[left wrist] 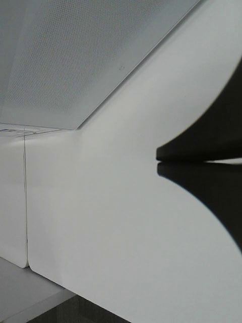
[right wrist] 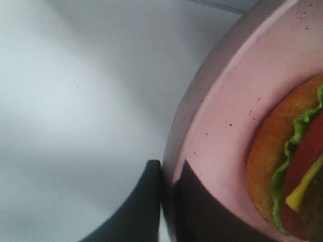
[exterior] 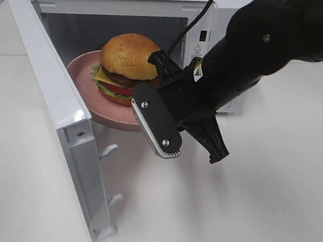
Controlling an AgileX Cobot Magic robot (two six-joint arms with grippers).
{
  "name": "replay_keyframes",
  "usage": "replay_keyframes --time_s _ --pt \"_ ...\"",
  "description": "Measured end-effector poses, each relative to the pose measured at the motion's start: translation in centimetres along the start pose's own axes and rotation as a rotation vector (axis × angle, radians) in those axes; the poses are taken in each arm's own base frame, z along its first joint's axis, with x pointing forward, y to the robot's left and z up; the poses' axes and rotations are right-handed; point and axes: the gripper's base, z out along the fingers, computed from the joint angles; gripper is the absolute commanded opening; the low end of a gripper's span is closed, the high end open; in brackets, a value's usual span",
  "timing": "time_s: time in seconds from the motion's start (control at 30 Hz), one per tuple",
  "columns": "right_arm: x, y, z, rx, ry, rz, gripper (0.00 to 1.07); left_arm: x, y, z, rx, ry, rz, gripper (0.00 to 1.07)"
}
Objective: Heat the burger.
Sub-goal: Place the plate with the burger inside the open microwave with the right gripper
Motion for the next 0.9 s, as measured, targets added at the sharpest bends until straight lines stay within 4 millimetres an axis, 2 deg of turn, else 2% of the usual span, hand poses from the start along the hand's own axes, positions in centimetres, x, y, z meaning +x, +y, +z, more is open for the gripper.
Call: replay_keyframes --time_s 0.17,0.27,0.47,0.53,0.63,0.7,0.9 --pt "0.4 -0.9 1.4 -0.031 0.002 -0.017 0.0 0.0 0.0 0.0 0.0 0.0 0.0 0.0" --pt "1.4 -1.7 2.7 -0.053 0.015 0.006 0.0 0.0 0.0 0.0 0.0 0.0 0.0 0.0" --pt "2.9 -3.1 3.6 -0.035 0.034 0.039 0.0 0.0 0.0 0.0 0.0 0.0 0.0 0.0" --pt "3.8 -4.5 4.2 -0.007 0.046 0.067 0.0 0.0 0.0 0.0 0.0 0.0 0.0 0.0" --pt "3.9 -4.9 4.5 -0.004 0.047 0.077 0.0 0.0 0.0 0.0 0.0 0.0 0.0 0.0" --pt "4.3 -6.2 5.4 0.002 0.05 0.124 0.0 0.0 0.0 0.0 0.0 0.0 0.0 0.0" --pt "4.9 -7.5 6.9 -0.011 0.054 0.221 0.0 0.0 0.0 0.0 0.0 0.0 0.0 0.0"
